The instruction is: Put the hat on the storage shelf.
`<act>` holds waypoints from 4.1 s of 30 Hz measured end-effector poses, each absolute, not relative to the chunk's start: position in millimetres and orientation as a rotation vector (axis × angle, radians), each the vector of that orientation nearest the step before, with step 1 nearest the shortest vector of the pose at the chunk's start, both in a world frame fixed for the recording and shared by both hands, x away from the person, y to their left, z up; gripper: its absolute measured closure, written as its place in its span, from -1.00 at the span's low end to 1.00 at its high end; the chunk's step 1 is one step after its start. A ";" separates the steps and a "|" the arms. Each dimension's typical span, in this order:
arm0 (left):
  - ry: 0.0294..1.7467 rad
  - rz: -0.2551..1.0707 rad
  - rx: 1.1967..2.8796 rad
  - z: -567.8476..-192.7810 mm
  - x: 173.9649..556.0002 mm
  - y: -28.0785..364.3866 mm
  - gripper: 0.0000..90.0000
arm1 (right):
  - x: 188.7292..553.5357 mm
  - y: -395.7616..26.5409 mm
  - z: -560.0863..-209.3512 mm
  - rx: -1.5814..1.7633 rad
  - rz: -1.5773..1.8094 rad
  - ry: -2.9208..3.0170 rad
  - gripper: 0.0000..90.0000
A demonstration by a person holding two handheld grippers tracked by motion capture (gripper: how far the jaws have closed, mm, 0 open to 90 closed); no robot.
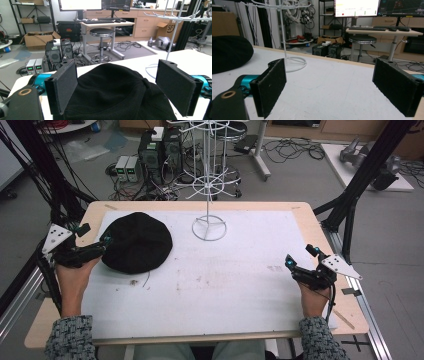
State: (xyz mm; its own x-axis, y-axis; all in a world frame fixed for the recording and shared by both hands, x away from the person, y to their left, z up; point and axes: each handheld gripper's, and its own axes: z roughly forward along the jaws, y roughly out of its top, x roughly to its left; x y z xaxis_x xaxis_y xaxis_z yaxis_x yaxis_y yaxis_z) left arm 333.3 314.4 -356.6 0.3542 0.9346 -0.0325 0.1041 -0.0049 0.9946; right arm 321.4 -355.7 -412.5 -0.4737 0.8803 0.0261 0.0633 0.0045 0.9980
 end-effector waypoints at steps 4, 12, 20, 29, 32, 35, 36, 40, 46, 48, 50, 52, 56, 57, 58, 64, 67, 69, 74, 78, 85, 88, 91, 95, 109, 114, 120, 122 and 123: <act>1.012 0.879 1.419 -355.7 331.9 315.2 -0.60 | 321.3 -355.8 -412.7 0.998 1.544 1.613 -0.76; 1.007 0.877 1.406 -355.3 331.6 316.7 -0.60 | 321.9 -354.8 -413.0 0.989 1.532 1.621 -0.75; 0.993 0.874 1.424 -356.1 333.8 311.7 -0.60 | 321.7 -353.7 -413.1 0.988 1.528 1.626 -0.76; 0.983 0.862 1.444 -359.3 339.7 304.2 -0.60 | 321.4 -353.7 -413.3 0.981 1.514 1.639 -0.76; 0.982 0.862 1.458 -361.4 342.4 300.4 -0.60 | 320.6 -353.3 -413.0 0.979 1.511 1.639 -0.76; 0.980 0.863 1.464 -364.0 344.8 297.5 -0.59 | 320.2 -353.2 -412.9 0.981 1.513 1.638 -0.76; 0.979 0.860 1.464 -365.5 346.3 295.8 -0.59 | 320.0 -352.9 -413.2 0.986 1.509 1.642 -0.75; 0.979 0.865 1.490 -373.6 354.6 287.6 -0.58 | 319.3 -352.6 -413.0 0.976 1.501 1.646 -0.76; 0.964 0.861 1.543 -382.5 363.0 277.0 -0.56 | 318.9 -353.2 -413.3 0.972 1.492 1.654 -0.76; 0.962 0.860 1.557 -385.2 365.4 274.6 -0.56 | 318.1 -353.3 -413.3 0.976 1.485 1.658 -0.76; 0.959 0.858 1.575 -387.3 367.3 272.9 -0.56 | 317.6 -353.5 -413.2 0.982 1.485 1.654 -0.76; 0.955 0.856 1.581 -388.4 368.2 272.1 -0.56 | 317.5 -353.9 -413.2 0.981 1.485 1.656 -0.76; 0.951 0.848 1.610 -392.9 372.4 267.2 -0.55 | 317.0 -354.1 -413.3 0.983 1.482 1.660 -0.76; 0.950 0.852 1.615 -393.8 373.1 266.1 -0.54 | 317.0 -354.2 -413.2 0.983 1.479 1.660 -0.76; 0.950 0.852 1.615 -393.8 373.1 266.1 -0.54 | 316.9 -354.4 -413.3 0.982 1.476 1.663 -0.76; 0.934 0.835 1.650 -399.8 377.9 260.1 -0.51 | 316.5 -355.1 -413.4 0.996 1.477 1.663 -0.76; 0.941 0.842 1.695 -405.6 381.8 254.9 -0.48 | 315.9 -356.2 -413.3 0.991 1.470 1.663 -0.76; 0.946 0.834 1.707 -407.9 383.4 253.4 -0.46 | 315.5 -356.4 -413.3 0.998 1.470 1.663 -0.76; 0.976 0.847 1.742 -413.2 387.3 250.9 -0.36 | 315.5 -357.4 -413.3 0.996 1.468 1.665 -0.76; 0.996 0.846 1.751 -415.1 388.6 250.3 -0.28 | 315.5 -357.3 -413.4 0.999 1.468 1.666 -0.76; 0.979 0.881 1.781 -415.2 387.6 247.4 0.36 | 315.4 -357.2 -413.3 0.996 1.465 1.663 -0.76; 0.957 0.903 1.792 -413.3 385.9 246.3 0.50 | 315.3 -357.0 -413.4 0.999 1.466 1.665 -0.76; 0.939 0.950 1.782 -408.6 382.1 246.0 0.68 | 315.3 -357.2 -413.4 1.000 1.461 1.666 -0.76; 0.932 0.969 1.754 -403.6 378.8 248.9 0.77 | 315.2 -357.4 -413.4 1.006 1.462 1.666 -0.76; 0.898 1.054 1.620 -376.4 362.2 258.5 0.84 | 315.7 -360.6 -413.4 1.011 1.465 1.658 -0.76; 0.895 1.062 1.570 -362.5 355.5 264.9 0.85 | 315.3 -359.7 -413.2 1.002 1.462 1.660 -0.76; 0.876 1.076 1.522 -345.8 351.7 272.3 0.85 | 314.6 -359.6 -412.9 1.013 1.469 1.652 -0.76; 0.865 1.084 1.494 -335.5 350.5 276.6 0.85 | 314.9 -360.1 -413.1 1.013 1.469 1.650 -0.76; 0.859 1.086 1.489 -331.6 350.6 277.9 0.85 | 315.1 -360.2 -413.1 1.013 1.468 1.650 -0.76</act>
State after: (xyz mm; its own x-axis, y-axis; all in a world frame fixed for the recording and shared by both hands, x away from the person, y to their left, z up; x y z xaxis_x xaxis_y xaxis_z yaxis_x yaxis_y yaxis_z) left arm 350.6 277.9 -331.6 0.3290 0.9255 0.1875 -0.0307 -0.1880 0.9817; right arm 315.1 -360.2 -413.1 -0.4517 0.8922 -0.0011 0.1030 0.0534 0.9932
